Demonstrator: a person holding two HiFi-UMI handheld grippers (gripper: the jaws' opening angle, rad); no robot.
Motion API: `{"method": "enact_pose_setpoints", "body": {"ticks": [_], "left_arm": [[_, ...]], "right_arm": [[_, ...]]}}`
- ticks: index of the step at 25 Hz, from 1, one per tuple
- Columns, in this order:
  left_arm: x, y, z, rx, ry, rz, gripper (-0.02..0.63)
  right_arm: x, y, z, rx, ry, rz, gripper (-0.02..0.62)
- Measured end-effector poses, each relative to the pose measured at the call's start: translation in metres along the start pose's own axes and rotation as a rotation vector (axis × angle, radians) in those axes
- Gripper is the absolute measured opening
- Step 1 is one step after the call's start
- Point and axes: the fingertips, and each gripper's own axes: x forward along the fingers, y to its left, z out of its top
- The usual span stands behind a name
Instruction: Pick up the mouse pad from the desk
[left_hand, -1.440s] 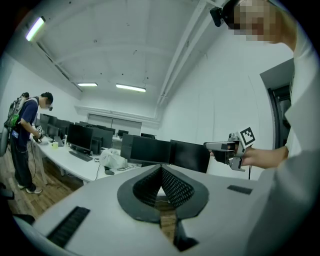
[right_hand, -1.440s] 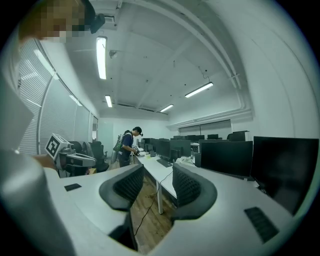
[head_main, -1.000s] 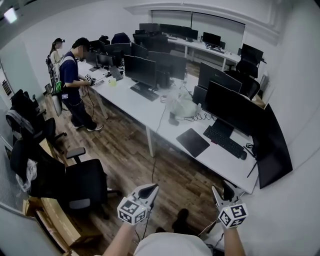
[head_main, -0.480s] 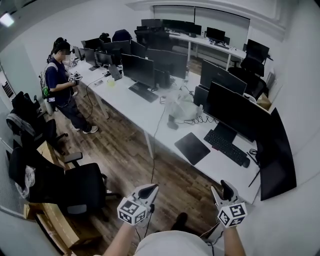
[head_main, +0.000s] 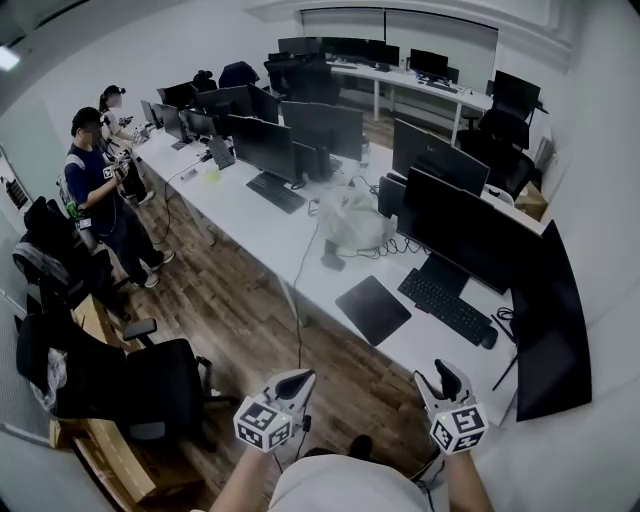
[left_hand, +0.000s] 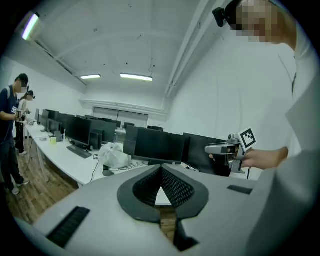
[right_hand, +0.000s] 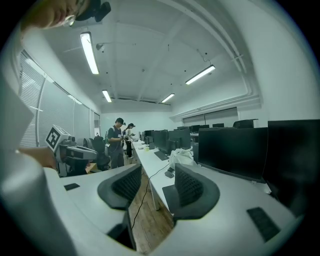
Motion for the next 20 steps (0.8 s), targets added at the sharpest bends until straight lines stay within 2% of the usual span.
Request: {"method": "enact_pose_setpoints", "body": {"ticks": [10,20], "left_arm": [[0.041,0.005,0.007,-0.001,0.014,0.007,0.015],[0.077,0.043,0.007,-0.034,0.025,0.016,0.015]], "right_arm": [[0.018,-0.035,-0.009,0.011,0.036,0.015,0.229],[0.072,-0.053,-0.017,0.016,0.090,0.033,0.235]]}}
